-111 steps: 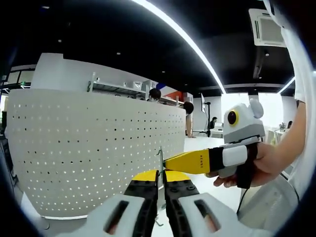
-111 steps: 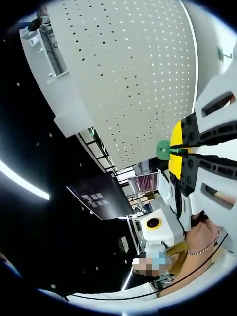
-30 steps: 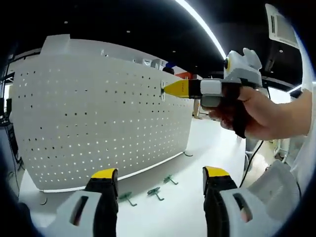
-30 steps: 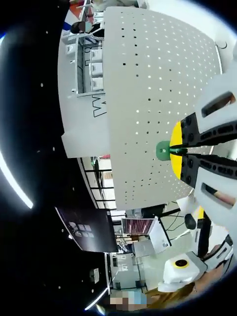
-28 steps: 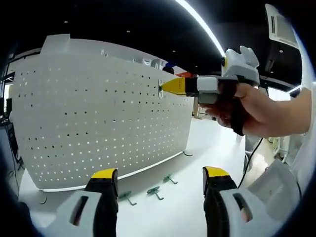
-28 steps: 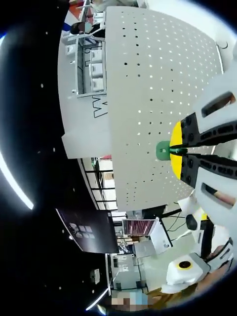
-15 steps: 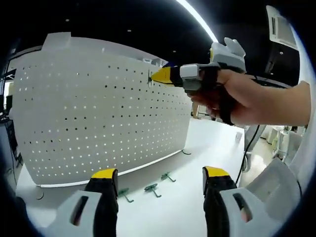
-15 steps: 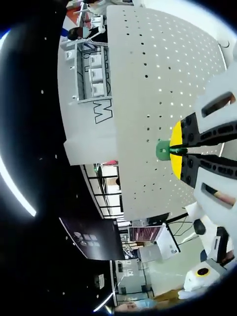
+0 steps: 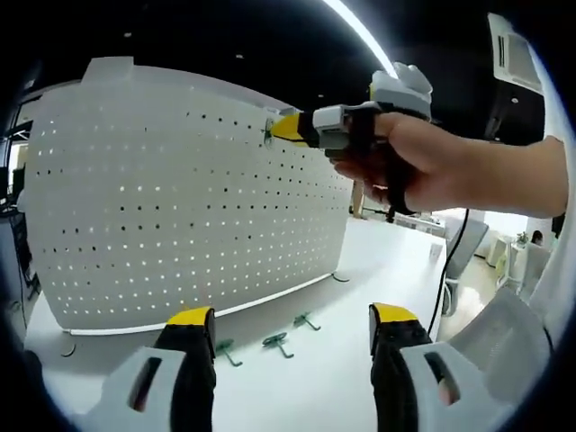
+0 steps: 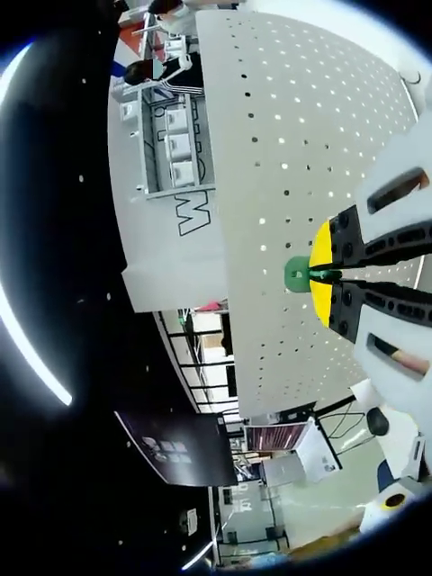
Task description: Insert the hook assembly into the mounting plate slot until the hook locks in place.
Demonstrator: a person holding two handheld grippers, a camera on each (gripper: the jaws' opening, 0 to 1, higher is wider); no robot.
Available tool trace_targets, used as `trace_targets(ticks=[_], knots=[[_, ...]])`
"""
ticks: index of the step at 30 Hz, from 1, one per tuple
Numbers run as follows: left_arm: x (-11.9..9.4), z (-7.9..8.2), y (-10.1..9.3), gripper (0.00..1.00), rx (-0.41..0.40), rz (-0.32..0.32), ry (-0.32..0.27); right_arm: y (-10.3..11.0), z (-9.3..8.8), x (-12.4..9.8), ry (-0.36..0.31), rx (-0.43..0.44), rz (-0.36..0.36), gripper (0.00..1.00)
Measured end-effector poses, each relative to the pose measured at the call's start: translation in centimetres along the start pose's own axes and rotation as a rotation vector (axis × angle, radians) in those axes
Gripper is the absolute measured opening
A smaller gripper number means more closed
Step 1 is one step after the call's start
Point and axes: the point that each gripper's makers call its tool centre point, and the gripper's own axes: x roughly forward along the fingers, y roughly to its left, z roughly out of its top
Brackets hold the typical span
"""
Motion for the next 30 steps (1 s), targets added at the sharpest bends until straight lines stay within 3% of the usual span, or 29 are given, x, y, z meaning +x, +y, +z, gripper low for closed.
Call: trace_targets(ticks=[20,30], knots=[[-0.5,-1.1,0.6,0.70,-0.020,0.016,-0.006,0.1,1.4,3.1,-0.044,-0.010,-0.036,0.01],[-0.6,-1.5,0.9,0.70,-0.025,0.024,-0.001,-0.3,1.2,4.4,-0.044,-0.069,-0.052,0.01]])
